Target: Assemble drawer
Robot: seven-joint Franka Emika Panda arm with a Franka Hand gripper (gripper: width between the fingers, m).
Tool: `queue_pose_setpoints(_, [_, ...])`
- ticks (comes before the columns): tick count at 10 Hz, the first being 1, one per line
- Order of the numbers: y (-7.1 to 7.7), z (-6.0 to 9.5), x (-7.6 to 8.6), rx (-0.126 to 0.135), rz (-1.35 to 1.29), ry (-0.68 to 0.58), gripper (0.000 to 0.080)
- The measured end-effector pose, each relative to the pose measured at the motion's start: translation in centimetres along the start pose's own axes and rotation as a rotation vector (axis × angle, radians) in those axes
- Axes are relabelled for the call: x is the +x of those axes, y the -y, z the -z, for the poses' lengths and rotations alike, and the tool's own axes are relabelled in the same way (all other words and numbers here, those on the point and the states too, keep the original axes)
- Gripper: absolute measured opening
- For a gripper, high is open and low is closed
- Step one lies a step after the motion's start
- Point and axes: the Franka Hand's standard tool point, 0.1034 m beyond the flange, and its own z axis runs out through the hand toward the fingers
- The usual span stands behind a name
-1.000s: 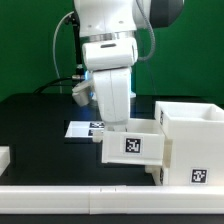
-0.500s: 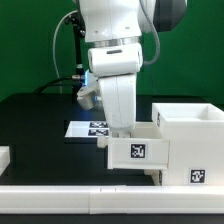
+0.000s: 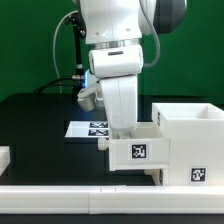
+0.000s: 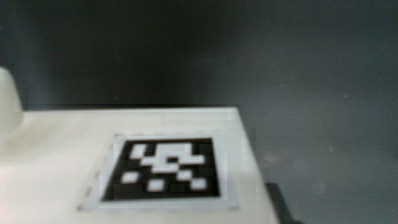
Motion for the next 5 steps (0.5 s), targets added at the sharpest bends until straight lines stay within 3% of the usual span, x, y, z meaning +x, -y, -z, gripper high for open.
queue_pose_setpoints(5, [0.41, -0.11, -0.60, -0.005, 0.046, 0.002, 0.0038])
